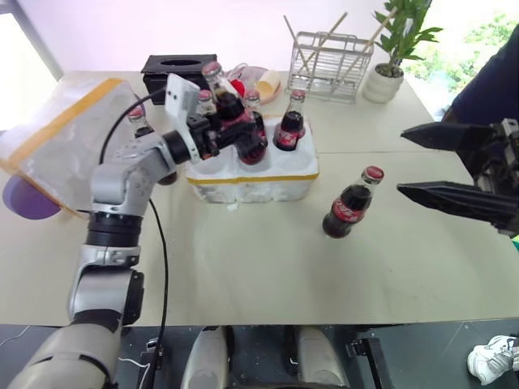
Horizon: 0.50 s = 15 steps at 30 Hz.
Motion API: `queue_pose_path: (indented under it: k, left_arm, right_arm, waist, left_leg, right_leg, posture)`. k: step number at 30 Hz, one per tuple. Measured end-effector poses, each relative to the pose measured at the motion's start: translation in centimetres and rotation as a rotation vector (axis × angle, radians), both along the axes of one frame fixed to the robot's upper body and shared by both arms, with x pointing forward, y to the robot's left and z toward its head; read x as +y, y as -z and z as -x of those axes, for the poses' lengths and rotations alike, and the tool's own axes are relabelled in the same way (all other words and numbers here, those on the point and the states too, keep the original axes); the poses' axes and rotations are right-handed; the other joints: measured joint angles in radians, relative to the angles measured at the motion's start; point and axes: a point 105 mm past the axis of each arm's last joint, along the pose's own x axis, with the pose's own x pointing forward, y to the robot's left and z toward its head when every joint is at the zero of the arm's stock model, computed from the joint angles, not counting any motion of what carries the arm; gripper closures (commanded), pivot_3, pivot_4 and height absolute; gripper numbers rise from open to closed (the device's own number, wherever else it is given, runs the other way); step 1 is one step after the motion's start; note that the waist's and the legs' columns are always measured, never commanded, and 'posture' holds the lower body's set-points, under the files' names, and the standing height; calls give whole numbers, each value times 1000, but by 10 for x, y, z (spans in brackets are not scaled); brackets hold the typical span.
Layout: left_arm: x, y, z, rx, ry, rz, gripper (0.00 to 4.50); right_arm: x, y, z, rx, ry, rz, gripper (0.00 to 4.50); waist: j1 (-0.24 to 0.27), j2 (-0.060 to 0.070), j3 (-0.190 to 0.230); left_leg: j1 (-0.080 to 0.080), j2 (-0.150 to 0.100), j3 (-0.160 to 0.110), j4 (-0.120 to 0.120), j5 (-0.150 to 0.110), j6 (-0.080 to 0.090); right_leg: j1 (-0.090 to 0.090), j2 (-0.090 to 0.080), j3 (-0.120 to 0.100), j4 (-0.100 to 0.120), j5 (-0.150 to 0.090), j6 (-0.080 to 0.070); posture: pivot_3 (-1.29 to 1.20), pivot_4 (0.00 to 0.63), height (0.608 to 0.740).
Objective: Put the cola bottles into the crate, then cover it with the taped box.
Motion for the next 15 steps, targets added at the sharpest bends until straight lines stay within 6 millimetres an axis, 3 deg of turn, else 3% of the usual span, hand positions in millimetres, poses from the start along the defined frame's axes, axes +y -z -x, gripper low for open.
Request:
queue_pose_path:
  k: [5,7,9,12,15]
  left_arm:
    - [-11,31,-4,10,24,-167,1834]
    - [-13,44,-6,17,25,-235,782]
    - [-16,37,-7,-29,36,-265,66]
    - [-18,23,-9,-99,33,-301,66]
    - [-16,23,-10,-106,22,-304,66]
  right_arm:
    - [-2,4,-4,5,29,-9,0]
    - [-2,7,-8,0,41,-4,0]
    - [-2,9,-11,1,49,-6,0]
    - [-1,15,-19,11,60,-6,0]
    - [1,19,-25,11,63,-4,0]
  waist:
    - [0,0,0]
    - [-1,0,0]
    - [0,0,0]
    - [0,0,0]
    - [-1,0,0]
  left_leg:
    - [-1,0,0,2,0,0]
    - [-1,0,-1,2,0,0]
    - [-2,0,-1,2,0,0]
    - [-2,0,-1,3,0,0]
    - [-2,0,-1,3,0,1]
  right_leg:
    - [0,0,0,0,-1,-2]
    - [0,0,0,0,-1,-2]
    - [0,0,0,0,-1,-2]
    - [0,0,0,0,-1,-2]
    - [0,0,0,1,-1,-2]
  posture:
    - [0,150,740]
    - [0,150,740]
    - [0,150,740]
    - [0,150,740]
    - [0,150,740]
